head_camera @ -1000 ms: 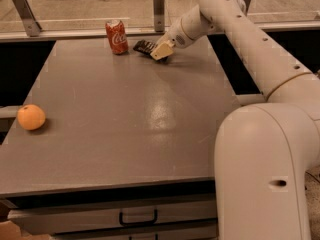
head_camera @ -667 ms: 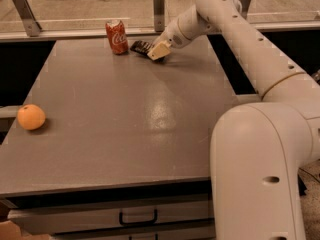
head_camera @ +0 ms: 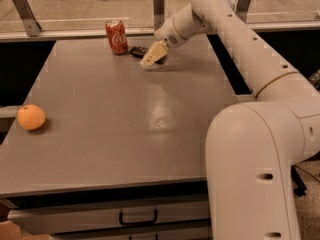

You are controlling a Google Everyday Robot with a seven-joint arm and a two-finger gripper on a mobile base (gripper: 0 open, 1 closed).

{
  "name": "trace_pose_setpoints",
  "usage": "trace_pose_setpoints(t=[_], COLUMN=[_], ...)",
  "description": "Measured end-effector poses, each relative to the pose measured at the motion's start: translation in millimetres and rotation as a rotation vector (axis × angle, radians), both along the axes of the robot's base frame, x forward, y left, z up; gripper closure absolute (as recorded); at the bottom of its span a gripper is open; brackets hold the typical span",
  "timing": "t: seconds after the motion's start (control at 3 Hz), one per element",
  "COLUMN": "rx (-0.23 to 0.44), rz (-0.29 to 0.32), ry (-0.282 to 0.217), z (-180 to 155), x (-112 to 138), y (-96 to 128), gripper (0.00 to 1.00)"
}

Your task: Move rxbar chocolate near coke can

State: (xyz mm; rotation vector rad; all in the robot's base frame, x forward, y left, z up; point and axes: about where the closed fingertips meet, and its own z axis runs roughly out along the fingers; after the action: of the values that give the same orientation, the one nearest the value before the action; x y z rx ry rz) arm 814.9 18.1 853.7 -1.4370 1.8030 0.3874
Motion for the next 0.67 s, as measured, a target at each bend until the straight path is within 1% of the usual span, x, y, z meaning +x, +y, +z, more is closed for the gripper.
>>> trace_pose_setpoints(t=[0.33, 0.67], rx=[0.004, 0.045], rz=[0.008, -0.004], ry=[-0.019, -0.079], z=[11.5, 43.4], x=[-7.7, -26.1], y=[-7.2, -41.5], gripper=[0.00, 0.00])
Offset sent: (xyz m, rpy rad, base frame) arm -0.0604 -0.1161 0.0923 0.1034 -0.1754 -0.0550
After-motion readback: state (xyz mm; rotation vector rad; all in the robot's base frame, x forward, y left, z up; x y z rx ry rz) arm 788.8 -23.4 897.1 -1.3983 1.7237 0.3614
